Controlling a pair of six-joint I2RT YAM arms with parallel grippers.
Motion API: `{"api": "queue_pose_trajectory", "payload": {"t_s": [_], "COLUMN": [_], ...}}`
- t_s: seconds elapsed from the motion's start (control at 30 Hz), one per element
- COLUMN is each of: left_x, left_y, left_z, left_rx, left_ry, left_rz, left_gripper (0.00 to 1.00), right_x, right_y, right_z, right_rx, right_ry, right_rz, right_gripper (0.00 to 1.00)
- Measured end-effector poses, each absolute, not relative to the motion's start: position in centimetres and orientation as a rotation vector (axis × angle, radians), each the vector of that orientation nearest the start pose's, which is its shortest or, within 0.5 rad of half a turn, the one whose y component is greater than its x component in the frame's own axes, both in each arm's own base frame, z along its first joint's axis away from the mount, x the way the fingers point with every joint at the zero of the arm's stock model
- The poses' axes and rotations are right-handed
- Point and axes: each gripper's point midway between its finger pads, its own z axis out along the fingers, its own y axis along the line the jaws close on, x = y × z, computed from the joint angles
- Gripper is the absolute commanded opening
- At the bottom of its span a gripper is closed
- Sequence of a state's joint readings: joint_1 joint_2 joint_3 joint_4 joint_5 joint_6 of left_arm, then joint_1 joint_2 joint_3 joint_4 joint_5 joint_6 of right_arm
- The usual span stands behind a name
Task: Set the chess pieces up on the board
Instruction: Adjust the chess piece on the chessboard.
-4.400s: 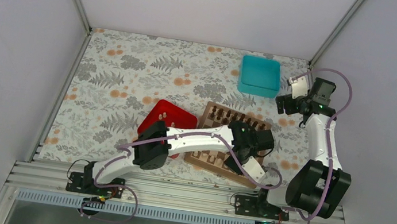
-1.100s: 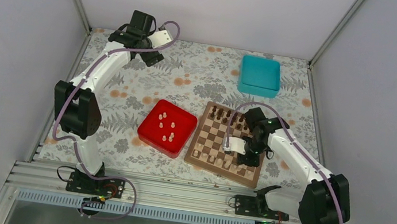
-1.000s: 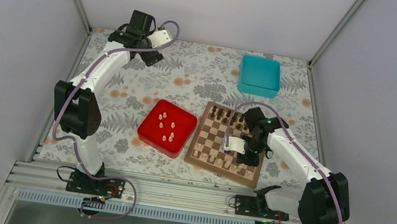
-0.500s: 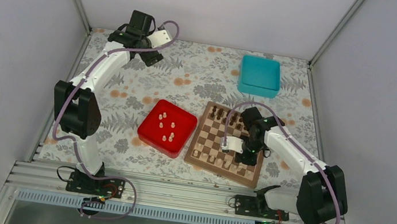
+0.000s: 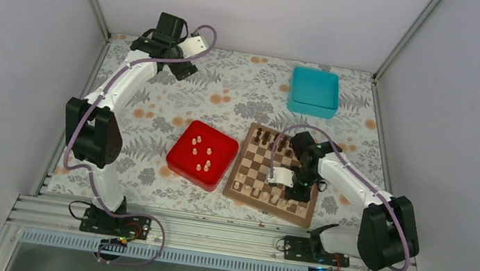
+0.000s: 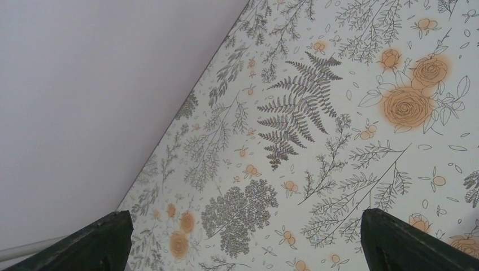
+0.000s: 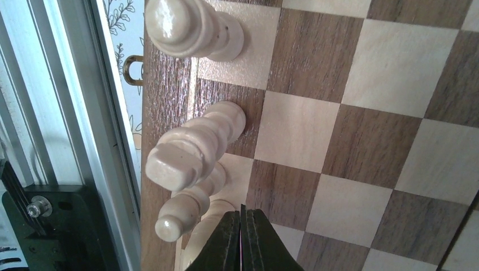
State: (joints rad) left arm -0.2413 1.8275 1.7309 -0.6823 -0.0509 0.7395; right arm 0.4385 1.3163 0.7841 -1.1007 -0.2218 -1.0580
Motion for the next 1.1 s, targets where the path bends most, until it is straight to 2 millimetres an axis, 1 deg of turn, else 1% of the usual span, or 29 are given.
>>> {"api": "queue_pose_trajectory", "payload": {"t_s": [0.63, 0.87, 0.97, 1.03, 1.1], "left_x": [49.8, 49.8, 49.8, 49.8, 49.8], "left_y": [-11.4, -11.3, -11.3, -11.3, -11.2], "left_z": [23.1, 23.1, 23.1, 23.1, 23.1], "left_rx": [1.098, 1.097, 1.097, 1.095, 1.094], "left_ry": [2.107, 2.107, 2.108, 2.108, 2.109], "left_rz": [0.299, 0.299, 0.300, 0.301, 0.302], "left_gripper": [1.00, 1.00, 1.00, 1.00, 1.00], "right_x": [13.5, 13.3, 13.4, 13.6, 13.8], "right_y": [9.9, 9.6, 9.4, 9.4, 9.4], "right_z": [4.8, 5.0, 5.2, 5.4, 5.8], "right_rx": [-2.133, -2.134, -2.117, -2.096, -2.077], "right_ry": [2.354, 2.364, 2.368, 2.365, 2.359], "right_rz": [0.346, 0.327, 0.302, 0.279, 0.257], "right_gripper": [0.04, 0.04, 0.11, 0.19, 0.22]}}
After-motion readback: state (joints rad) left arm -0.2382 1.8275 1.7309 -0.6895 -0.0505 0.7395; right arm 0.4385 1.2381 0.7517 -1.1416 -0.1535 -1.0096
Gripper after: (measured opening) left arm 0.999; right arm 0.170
